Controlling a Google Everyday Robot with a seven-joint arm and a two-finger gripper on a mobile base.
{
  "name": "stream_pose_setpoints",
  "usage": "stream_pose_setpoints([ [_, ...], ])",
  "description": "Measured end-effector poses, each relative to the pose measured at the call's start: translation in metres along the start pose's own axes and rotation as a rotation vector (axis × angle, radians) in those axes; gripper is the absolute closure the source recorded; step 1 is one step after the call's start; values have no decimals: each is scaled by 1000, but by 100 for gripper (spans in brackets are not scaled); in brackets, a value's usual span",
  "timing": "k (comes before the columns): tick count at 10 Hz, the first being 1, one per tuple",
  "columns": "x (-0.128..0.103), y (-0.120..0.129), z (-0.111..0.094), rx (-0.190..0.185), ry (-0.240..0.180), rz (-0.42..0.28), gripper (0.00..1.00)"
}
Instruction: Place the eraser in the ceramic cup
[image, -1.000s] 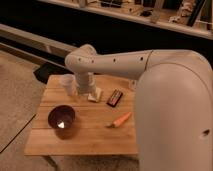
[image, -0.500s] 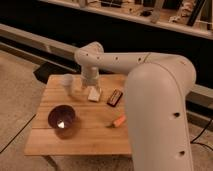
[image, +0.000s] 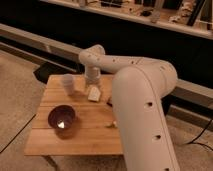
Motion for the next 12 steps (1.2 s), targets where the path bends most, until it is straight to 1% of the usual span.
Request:
stream_pose_setpoints([
  [2,-8,-3,17,4,19,3,35],
  [5,-25,-8,48,0,47,15,35],
  [8,-36,-14,65,4,64,22,35],
  [10,-42,-16,73,5,75,25,35],
  [12,-45,-15,76,5,83,25,35],
])
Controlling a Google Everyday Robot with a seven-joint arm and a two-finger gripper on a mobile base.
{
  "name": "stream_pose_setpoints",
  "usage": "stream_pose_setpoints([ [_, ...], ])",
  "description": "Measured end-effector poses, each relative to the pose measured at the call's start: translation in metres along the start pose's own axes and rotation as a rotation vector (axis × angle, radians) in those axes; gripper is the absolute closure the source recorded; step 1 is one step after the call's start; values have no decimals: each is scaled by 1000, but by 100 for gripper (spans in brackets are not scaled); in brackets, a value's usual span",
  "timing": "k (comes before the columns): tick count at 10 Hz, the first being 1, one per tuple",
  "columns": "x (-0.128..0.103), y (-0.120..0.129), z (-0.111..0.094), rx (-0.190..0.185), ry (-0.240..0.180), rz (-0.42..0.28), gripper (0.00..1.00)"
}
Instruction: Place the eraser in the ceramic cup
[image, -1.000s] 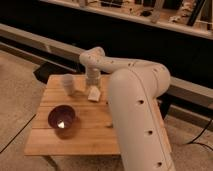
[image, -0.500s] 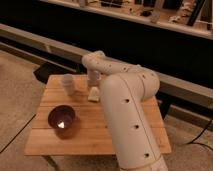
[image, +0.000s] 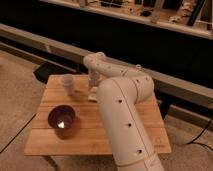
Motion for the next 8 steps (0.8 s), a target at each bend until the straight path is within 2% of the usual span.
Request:
stream_pose_setpoints([
  [6,-5,0,12,-13,25,11,38],
  [8,-5,-2,13,-13,31,12,60],
])
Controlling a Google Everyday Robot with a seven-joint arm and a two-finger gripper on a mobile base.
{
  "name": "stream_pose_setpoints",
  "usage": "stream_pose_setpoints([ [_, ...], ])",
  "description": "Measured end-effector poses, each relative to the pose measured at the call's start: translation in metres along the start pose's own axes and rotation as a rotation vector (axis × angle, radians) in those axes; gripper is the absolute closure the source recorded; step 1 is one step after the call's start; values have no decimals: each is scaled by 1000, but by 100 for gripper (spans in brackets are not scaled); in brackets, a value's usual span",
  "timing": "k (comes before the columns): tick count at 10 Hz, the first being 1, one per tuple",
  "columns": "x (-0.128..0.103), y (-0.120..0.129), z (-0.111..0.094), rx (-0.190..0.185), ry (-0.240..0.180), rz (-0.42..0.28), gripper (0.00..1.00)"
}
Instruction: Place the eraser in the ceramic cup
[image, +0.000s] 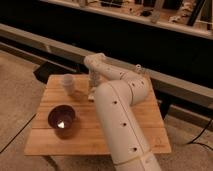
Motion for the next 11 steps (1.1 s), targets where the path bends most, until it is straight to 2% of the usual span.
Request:
stream_pose_setpoints([
  [3,-2,-2,-5,4,-8,-5,92],
  [4,-2,-3,-8,9,-9,-8,98],
  [8,-1,-7,-37,40,-43,-40,100],
  [11,-3,0,-71,65,-137,-87,100],
])
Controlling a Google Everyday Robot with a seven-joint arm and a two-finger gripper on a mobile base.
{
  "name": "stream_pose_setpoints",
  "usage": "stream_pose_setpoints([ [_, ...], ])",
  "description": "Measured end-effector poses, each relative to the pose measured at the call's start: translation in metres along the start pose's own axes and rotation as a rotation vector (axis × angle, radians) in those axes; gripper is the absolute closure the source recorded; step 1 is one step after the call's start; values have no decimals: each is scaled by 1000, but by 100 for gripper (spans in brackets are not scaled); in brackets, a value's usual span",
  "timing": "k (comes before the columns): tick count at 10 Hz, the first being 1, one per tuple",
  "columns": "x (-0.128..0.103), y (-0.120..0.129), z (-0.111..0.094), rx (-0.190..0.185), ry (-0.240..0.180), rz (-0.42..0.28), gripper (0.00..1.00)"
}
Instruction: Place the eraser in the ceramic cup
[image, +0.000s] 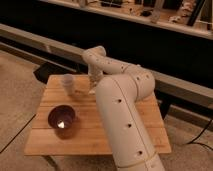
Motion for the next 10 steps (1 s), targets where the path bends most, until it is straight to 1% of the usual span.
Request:
stream_pose_setpoints([
  [2,3,3,-30,37,-88,-40,100],
  [3,4,4,-38,45,-112,-51,100],
  [4,10,6,-60,59,-186,-84,100],
  [5,18,7,-81,64,-246,-116,100],
  [6,27,5,-96,68,-289,-146,100],
  [8,43,-3,-117,80,-342,-197,100],
  [10,52,-9,-131,78,-374,-225,100],
])
